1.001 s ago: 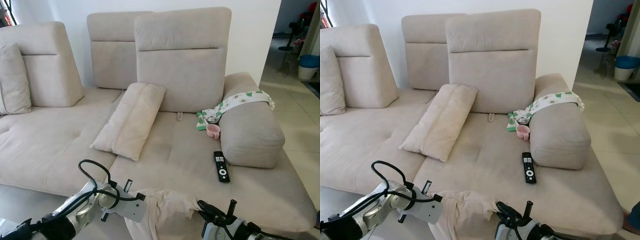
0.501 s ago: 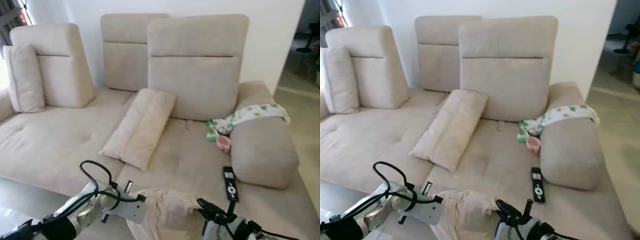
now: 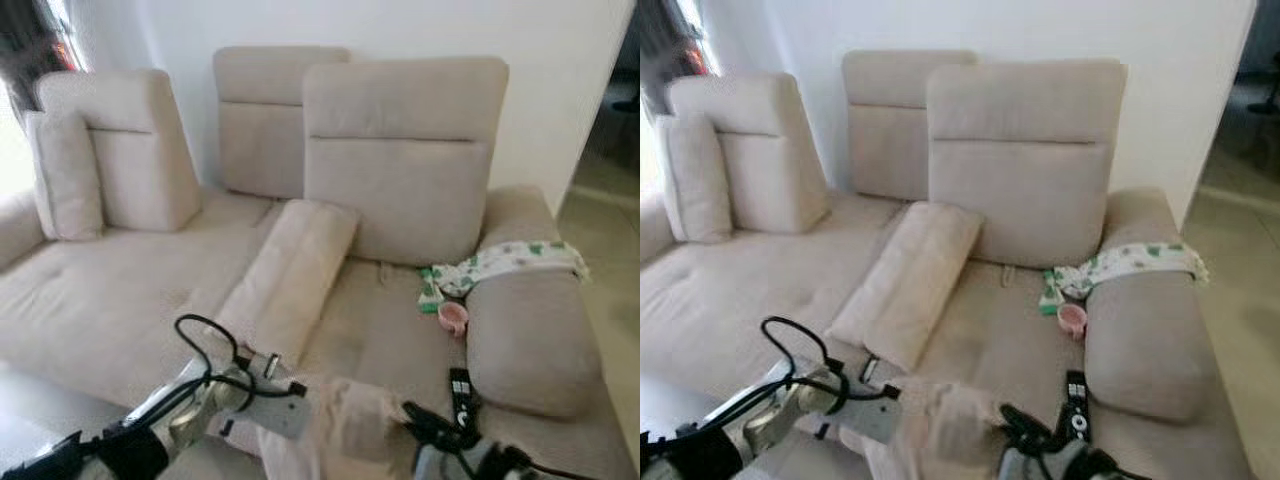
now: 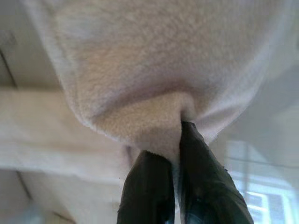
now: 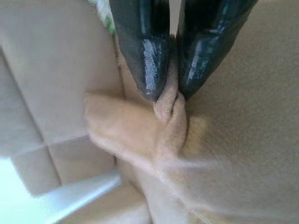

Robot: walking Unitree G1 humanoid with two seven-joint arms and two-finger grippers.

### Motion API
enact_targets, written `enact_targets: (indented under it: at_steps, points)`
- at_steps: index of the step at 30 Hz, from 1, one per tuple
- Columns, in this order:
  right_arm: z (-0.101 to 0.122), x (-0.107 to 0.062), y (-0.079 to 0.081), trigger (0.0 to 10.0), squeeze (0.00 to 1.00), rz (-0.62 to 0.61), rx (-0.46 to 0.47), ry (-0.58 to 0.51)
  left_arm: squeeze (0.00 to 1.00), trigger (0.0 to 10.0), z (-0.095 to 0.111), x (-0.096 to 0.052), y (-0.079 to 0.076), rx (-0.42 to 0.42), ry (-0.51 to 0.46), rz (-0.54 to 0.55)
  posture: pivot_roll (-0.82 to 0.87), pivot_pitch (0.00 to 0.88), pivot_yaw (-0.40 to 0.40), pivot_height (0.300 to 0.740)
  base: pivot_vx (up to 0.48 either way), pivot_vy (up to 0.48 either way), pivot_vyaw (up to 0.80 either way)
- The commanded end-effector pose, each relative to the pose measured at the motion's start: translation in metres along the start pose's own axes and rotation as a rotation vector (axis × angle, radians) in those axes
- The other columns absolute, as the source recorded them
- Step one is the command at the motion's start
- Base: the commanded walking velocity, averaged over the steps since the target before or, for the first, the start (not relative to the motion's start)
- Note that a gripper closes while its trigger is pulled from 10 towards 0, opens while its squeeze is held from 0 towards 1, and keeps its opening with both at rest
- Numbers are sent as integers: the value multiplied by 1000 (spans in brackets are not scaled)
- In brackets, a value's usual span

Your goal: Move the pillow to the sofa from floor

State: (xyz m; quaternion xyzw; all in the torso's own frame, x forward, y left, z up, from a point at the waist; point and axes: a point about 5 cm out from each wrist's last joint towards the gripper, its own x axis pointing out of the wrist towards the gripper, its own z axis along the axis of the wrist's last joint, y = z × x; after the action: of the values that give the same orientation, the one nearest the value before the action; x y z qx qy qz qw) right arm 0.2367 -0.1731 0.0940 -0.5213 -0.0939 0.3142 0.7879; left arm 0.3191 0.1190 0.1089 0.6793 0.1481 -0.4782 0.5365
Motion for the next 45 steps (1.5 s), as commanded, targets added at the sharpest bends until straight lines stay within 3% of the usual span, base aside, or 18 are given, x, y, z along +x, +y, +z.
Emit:
enact_targets:
  at_steps: [1,17,24,27,29,32,33,35,37,41,45]
  points:
    - [17,7,-12,10000,0,-67,-9,-88,0,10000,-1,1,-2,18,14,-6,-19,0,66,733,0,0,0]
    - [18,7,-17,10000,0,-91,-8,-76,0,10000,2,3,4,31,2,9,-33,0,74,740,0,0,0]
    - [19,7,-20,10000,0,-109,-3,-74,0,10000,7,1,17,26,-24,90,-33,0,74,740,0,0,0]
    - [21,8,-26,10000,0,-147,26,-75,0,10000,15,-4,37,-10,-68,215,-30,0,71,740,0,0,0]
    - [21,8,-26,10000,0,-151,31,-75,0,10000,15,-5,39,-12,-71,227,-30,0,71,740,0,0,0]
    - [26,11,-32,10000,0,-189,64,-96,0,10000,21,-17,63,-79,-103,377,-25,0,71,740,0,0,0]
    - [26,11,-32,10000,0,-189,64,-96,0,10000,21,-17,63,-79,-103,377,-25,0,71,740,0,0,0]
    - [30,13,-39,10000,0,-229,82,-109,0,10000,22,-23,74,-155,-122,457,-26,0,73,740,0,0,0]
    - [31,13,-42,10000,0,-246,87,-113,0,10000,22,-25,76,-186,-129,481,-26,0,73,740,0,0,0]
    - [37,15,-54,10000,0,-313,117,-133,0,10000,23,-30,85,-342,-178,553,-26,0,74,740,0,0,0]
    - [38,15,-55,10000,0,-321,128,-138,0,10000,27,-26,83,-393,-213,537,-21,0,71,740,0,0,0]
